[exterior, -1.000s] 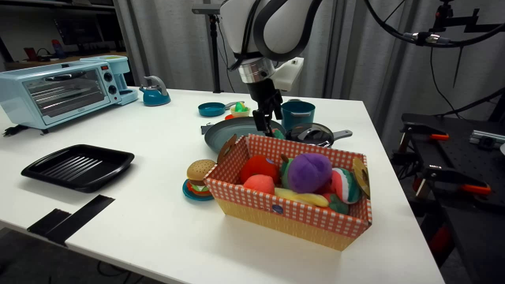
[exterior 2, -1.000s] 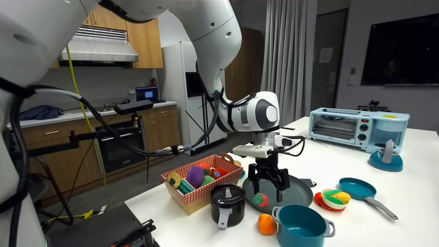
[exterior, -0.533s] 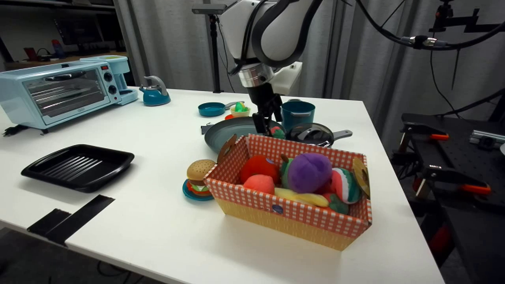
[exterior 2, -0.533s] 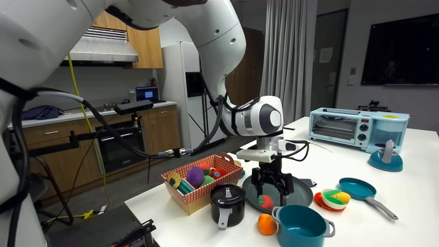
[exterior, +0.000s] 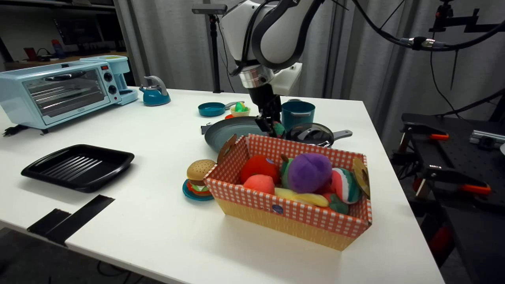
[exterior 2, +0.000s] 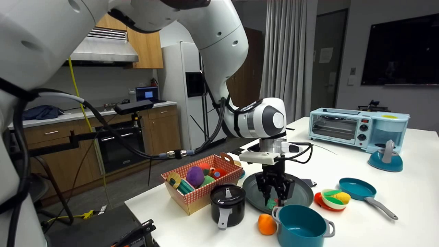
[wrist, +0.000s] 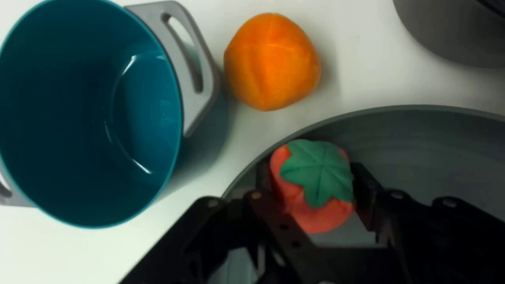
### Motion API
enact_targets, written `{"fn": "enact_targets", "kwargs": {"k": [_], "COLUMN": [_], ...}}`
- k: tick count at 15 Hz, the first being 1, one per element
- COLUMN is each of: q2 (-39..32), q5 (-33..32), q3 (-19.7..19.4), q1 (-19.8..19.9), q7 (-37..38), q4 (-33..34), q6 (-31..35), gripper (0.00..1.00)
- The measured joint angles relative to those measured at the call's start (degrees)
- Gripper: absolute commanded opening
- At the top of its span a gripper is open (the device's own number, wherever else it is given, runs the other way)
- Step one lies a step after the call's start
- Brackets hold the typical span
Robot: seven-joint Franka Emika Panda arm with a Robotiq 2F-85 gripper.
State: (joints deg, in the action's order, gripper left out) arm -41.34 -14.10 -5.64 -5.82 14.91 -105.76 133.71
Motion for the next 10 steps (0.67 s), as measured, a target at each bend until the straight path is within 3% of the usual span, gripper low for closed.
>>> {"fn": "enact_targets", "kwargs": {"k": [3,10], "q2": [0.0,1.6], "q5": [0.0,-0.1], "q3": [-0.1,0.0], "q1": [0.0,-1.8], "q7": [0.0,0.0], "q4": [0.2,0.2], "q6": [0.0,-0.1], "gripper": [0.03,0.04]}}
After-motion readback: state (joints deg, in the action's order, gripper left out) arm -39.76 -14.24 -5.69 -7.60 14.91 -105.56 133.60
